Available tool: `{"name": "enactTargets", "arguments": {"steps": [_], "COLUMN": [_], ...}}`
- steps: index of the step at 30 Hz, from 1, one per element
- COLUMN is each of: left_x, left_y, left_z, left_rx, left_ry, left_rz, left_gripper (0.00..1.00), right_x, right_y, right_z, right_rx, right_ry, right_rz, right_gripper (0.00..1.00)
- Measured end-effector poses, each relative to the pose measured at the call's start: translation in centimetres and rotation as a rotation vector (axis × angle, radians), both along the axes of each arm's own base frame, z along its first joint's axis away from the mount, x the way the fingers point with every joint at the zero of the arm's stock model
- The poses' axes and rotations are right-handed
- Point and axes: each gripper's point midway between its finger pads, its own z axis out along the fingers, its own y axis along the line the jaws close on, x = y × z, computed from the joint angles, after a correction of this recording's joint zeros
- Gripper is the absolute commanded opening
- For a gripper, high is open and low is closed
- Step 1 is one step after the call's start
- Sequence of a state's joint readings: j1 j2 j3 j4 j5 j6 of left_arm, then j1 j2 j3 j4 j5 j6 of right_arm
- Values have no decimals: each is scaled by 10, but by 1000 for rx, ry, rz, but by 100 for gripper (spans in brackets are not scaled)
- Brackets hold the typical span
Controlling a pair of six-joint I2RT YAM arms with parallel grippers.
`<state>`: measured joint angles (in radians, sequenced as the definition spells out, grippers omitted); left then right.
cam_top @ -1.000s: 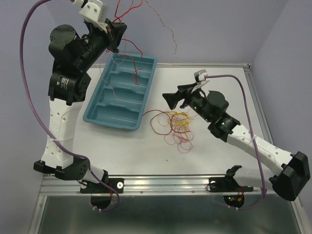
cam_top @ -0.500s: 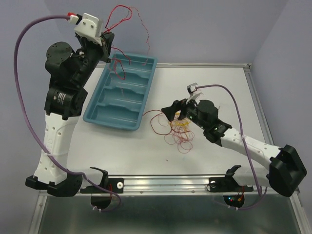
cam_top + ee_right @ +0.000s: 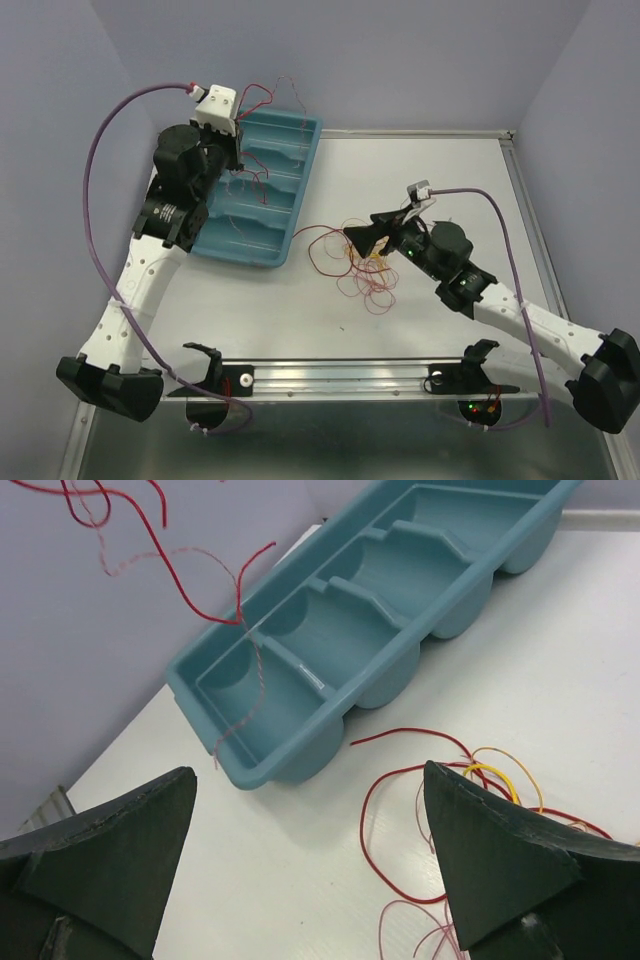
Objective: Untangle the cables
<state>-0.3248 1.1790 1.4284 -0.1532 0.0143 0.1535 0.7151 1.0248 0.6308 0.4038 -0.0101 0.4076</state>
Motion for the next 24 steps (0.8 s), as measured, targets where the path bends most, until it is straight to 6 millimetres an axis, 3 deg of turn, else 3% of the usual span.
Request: {"name": "enactTargets", "arguments": {"steps": [5, 16, 19, 24], "left_x": [-14, -35, -33, -32], "left_y": [16, 53, 56, 59], "left_z": [-33, -48, -71, -139], "left_rx": [7, 26, 63, 173], "left_ry": [27, -7, 21, 121], "left_rz": [63, 219, 235, 231], "left_gripper": [0, 0, 0, 0], "right_x": [-7, -10, -10, -11], "right_y": [-4, -6, -6, -5], "right_z": [14, 19, 19, 19], "right_rx": [35, 51, 52, 54], "right_ry": [-24, -31, -30, -27], "right_rz": [6, 9, 10, 15], "right_gripper": [100, 100, 100, 100]}}
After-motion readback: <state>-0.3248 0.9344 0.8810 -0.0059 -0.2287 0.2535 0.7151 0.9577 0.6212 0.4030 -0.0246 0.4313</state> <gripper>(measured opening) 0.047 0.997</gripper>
